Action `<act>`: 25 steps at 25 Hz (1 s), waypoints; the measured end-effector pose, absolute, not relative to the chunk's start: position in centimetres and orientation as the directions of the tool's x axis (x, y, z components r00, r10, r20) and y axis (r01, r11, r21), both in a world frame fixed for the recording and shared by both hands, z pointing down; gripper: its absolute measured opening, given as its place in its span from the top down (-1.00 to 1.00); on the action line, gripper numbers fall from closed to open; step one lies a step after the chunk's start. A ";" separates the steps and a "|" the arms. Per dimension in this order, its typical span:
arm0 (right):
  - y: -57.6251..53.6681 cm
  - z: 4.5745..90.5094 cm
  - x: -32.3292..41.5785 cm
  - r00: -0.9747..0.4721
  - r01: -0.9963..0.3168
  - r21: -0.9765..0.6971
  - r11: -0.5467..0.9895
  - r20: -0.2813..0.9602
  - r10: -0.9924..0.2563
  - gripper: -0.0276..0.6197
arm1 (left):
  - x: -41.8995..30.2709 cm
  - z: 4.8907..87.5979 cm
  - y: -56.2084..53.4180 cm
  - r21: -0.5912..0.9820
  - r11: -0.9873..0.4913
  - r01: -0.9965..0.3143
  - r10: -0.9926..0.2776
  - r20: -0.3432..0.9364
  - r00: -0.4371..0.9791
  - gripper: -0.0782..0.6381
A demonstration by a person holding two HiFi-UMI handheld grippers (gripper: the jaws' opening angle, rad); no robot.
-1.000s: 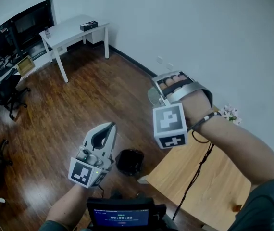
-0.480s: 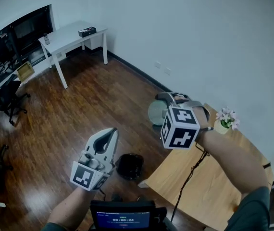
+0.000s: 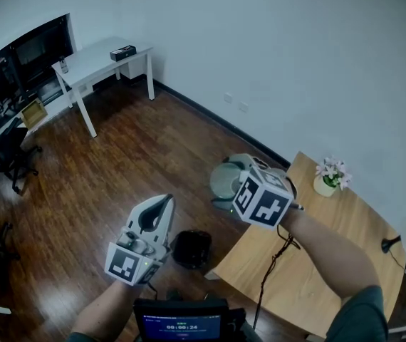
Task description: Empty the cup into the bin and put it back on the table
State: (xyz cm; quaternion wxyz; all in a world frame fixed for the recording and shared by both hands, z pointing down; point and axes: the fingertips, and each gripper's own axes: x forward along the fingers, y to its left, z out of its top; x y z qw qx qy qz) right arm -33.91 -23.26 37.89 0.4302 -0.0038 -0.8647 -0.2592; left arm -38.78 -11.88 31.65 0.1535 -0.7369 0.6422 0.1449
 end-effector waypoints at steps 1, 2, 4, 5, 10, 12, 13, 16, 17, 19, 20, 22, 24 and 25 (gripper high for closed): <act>-23.2 38.1 -33.8 -0.640 0.208 0.417 0.885 0.742 -0.200 -0.36 | -38.7 31.7 -11.8 -0.039 -0.131 -0.991 -0.902 -0.410 0.136 0.78; -23.1 38.2 -33.8 -0.651 0.190 0.392 0.900 0.736 -0.183 -0.36 | -38.6 31.7 -11.8 -0.039 -0.135 -0.990 -0.902 -0.408 0.139 0.78; -22.8 38.2 -33.9 -0.674 0.160 0.346 0.924 0.722 -0.153 -0.36 | -38.6 31.7 -11.7 -0.048 -0.132 -0.990 -0.902 -0.409 0.140 0.78; -22.8 38.2 -33.8 -0.684 0.148 0.327 0.933 0.716 -0.142 -0.36 | -38.6 31.6 -11.7 -0.051 -0.129 -0.990 -0.902 -0.410 0.139 0.78; -22.6 38.9 -33.4 -0.717 0.101 0.256 0.961 0.689 -0.109 -0.36 | -38.3 31.7 -11.9 -0.056 -0.138 -0.989 -0.905 -0.399 0.149 0.78; -22.6 39.0 -33.3 -0.740 0.072 0.212 0.975 0.667 -0.090 -0.36 | -38.5 31.4 -12.0 -0.069 -0.128 -0.989 -0.898 -0.416 0.146 0.78; -22.6 38.9 -33.3 -0.752 0.057 0.187 0.981 0.654 -0.080 -0.36 | -38.5 31.3 -12.1 -0.072 -0.128 -0.989 -0.896 -0.419 0.146 0.78; -22.6 38.5 -33.2 -0.794 0.014 0.123 0.992 0.605 -0.064 -0.36 | -38.1 31.3 -12.3 -0.062 -0.145 -0.987 -0.903 -0.400 0.158 0.78; -22.7 38.5 -33.1 -0.805 0.002 0.105 0.994 0.590 -0.061 -0.36 | -38.0 31.3 -12.3 -0.062 -0.151 -0.987 -0.904 -0.395 0.163 0.78; -22.8 38.6 -33.0 -0.820 -0.018 0.079 0.997 0.569 -0.060 -0.36 | -37.9 31.3 -12.5 -0.069 -0.157 -0.985 -0.906 -0.388 0.171 0.78; -22.9 38.7 -32.9 -0.825 -0.026 0.071 0.997 0.561 -0.061 -0.36 | -37.9 31.3 -12.6 -0.073 -0.155 -0.985 -0.906 -0.388 0.171 0.78; -22.9 38.8 -32.7 -0.834 -0.039 0.060 0.997 0.548 -0.066 -0.36 | -38.0 31.4 -12.7 -0.071 -0.157 -0.985 -0.908 -0.383 0.172 0.78; -22.7 38.5 -32.6 -0.847 -0.055 0.045 0.997 0.527 -0.070 -0.36 | -38.2 31.3 -12.6 -0.074 -0.154 -0.985 -0.904 -0.391 0.171 0.78; -22.6 38.2 -32.6 -0.855 -0.065 0.036 0.997 0.513 -0.074 -0.36 | -38.3 31.3 -12.6 -0.076 -0.153 -0.985 -0.902 -0.396 0.171 0.78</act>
